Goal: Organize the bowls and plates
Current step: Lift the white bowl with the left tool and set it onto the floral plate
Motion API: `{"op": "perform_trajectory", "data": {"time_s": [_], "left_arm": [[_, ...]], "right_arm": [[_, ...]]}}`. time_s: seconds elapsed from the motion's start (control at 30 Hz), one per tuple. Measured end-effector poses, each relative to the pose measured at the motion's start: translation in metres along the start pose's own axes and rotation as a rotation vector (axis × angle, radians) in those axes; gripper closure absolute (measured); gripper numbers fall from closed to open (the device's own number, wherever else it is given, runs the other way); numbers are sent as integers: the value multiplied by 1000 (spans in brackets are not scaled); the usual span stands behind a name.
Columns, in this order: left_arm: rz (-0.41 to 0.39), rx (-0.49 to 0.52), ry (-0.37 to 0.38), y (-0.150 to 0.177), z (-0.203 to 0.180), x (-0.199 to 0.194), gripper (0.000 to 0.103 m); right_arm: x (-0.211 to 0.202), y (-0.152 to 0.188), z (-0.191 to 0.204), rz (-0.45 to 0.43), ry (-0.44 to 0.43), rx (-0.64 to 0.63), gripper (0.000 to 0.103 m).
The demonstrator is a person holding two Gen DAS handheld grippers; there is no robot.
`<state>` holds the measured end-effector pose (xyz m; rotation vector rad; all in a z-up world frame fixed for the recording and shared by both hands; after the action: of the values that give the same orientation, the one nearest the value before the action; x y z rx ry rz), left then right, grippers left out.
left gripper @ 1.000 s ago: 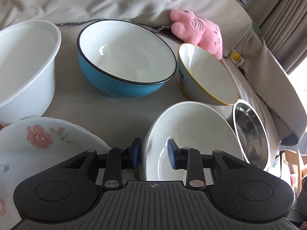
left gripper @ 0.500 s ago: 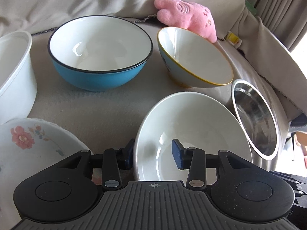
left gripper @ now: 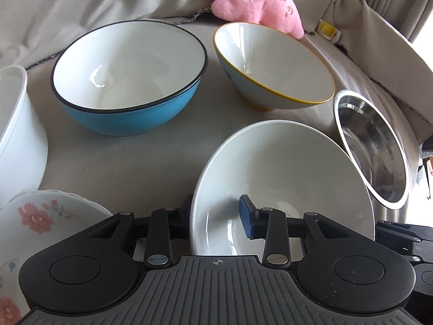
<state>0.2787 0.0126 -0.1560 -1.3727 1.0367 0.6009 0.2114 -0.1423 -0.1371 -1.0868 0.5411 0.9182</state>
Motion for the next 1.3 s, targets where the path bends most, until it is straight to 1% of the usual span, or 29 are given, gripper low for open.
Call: {"op": "perform_trajectory", "data": {"time_s": [0.13, 0.2, 0.3, 0.4, 0.5, 0.6, 0.67, 0.77, 0.87, 0.97, 1.13, 1.23, 1.3], "left_arm": [[7, -36, 24, 4, 4, -12, 67], [-15, -47, 34, 4, 5, -25, 67], [-62, -75, 37, 5, 14, -59, 67], [-114, -127, 37, 14, 39, -97, 67], [-135, -185, -7, 36, 71, -123, 67], [-133, -250, -77, 66, 104, -137, 67], [-132, -284, -109, 83, 124, -142, 67], [-117, -354, -124, 100, 150, -141, 67], [-83, -400, -139, 108, 166, -130, 67], [-66, -399, -162, 110, 168, -121, 70], [-82, -375, -166, 109, 160, -119, 70], [-71, -379, -187, 111, 161, -112, 70], [-85, -391, -185, 111, 164, -110, 71]], "right_arm": [[-11, -2, 5, -10, -5, 0, 75], [-21, -6, 15, -32, -17, -20, 75], [-36, -13, 39, -61, -57, -71, 75], [-42, -14, 75, -57, -119, -139, 75], [-32, -7, 113, -21, -170, -208, 75], [-15, 5, 144, 20, -185, -275, 75], [0, 12, 160, 72, -207, -299, 75], [18, 19, 172, 135, -220, -314, 75], [27, 25, 180, 139, -180, -358, 75], [32, 23, 178, 147, -158, -340, 75], [40, 14, 168, 159, -153, -292, 76], [46, 13, 170, 146, -142, -306, 76], [49, 12, 171, 146, -136, -325, 76]]}}
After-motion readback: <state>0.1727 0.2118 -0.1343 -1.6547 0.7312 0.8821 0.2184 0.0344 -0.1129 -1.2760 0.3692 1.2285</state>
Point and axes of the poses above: each gripper's, at about its wrist camera, not at the fingertips, and x roughly the way its jaws point, z to its left, y to its underside, the point moved 7 cm from there along x, roughly the way its jaws point, and after that the axes turned 7 degrees about -y, right-handed, at the moved point
